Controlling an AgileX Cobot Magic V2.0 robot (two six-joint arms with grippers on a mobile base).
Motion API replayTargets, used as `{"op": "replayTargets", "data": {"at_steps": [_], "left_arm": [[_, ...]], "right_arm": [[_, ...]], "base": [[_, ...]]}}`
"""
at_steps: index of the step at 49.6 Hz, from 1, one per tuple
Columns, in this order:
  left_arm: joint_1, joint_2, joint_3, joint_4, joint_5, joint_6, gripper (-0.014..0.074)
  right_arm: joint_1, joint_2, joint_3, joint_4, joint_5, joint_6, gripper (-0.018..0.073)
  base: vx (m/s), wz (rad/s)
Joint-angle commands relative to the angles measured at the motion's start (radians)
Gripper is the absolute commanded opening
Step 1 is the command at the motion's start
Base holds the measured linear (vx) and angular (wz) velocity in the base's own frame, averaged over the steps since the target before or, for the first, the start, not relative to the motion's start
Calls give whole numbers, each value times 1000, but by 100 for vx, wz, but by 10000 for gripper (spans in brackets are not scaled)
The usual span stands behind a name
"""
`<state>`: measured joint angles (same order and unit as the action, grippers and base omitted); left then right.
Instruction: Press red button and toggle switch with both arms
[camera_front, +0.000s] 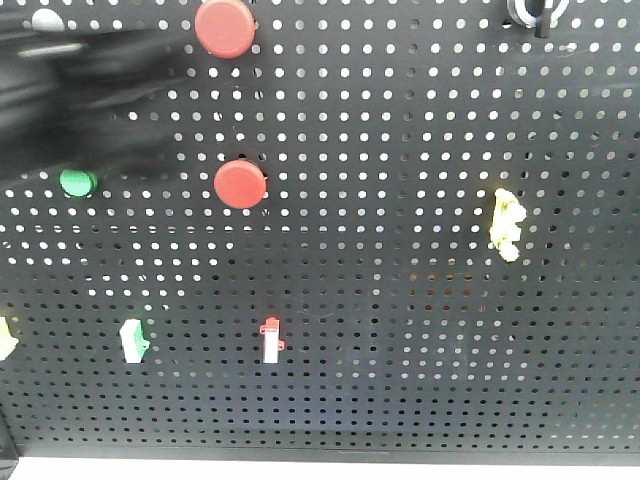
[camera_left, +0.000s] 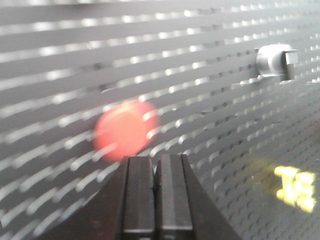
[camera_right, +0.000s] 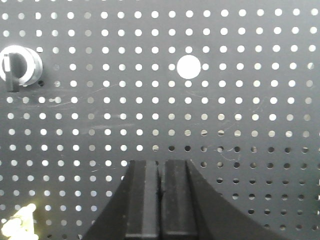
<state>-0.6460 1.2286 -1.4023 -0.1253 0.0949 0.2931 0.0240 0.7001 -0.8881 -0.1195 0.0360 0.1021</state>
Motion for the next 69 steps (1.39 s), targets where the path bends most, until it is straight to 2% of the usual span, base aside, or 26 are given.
{"op": "replayTargets", "data": {"at_steps": [1,22,36,52,69], "left_arm": [[-6,22,-83,-8,-76,3,2],[-3,176,-243,29,-20,6,2],[-3,150,-245,45,15,6,2],[-3,98,-245,46,134,2,2],[-3,89,-245,71,123,3,2]], "right_arm": [[-7,2,-36,-1,-69,2,-3],[-7,2,-36,-1,-46,2,-3],[-7,2,-36,-4,-46,2,-3],[-7,2,-36,-3,-43,2,-3],[-7,1,-36,-3,-43,2,-3]], "base": [[0,0],[0,0],[0,0],[0,0],[0,0]]}}
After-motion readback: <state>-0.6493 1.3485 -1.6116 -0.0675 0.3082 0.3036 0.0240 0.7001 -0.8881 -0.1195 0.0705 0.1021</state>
